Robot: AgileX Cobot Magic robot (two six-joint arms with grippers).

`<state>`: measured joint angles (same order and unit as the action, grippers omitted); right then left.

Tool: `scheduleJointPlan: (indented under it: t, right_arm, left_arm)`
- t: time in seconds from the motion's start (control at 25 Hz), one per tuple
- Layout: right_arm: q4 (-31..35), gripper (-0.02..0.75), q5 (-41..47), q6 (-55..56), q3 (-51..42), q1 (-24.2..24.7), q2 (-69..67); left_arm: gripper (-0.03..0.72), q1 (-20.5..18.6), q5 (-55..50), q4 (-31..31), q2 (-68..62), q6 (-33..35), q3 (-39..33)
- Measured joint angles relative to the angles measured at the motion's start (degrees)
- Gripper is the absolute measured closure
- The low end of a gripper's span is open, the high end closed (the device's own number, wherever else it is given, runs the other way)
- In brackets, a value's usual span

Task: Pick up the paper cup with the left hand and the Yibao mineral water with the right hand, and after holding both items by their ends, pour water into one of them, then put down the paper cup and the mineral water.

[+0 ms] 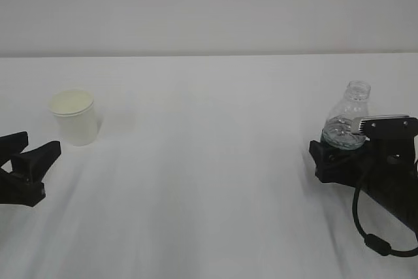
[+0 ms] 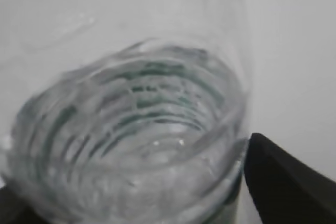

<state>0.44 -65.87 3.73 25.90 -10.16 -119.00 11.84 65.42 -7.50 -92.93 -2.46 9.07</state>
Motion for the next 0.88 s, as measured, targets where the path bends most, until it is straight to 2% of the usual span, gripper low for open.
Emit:
scheduleJointPlan:
  t: [0.64,0.88]
  right_arm:
    - [0.58,0.052,0.0,-0.21,1.27,0.0,-0.45]
    - [0.58,0.088,0.0,-0.21,1.27,0.0,-0.49]
  left_arm:
    - [0.27,0.0,0.0,0.0,0.0,0.2,0.0]
    - [0.27,0.0,0.0,0.0,0.0,0.2,0.0]
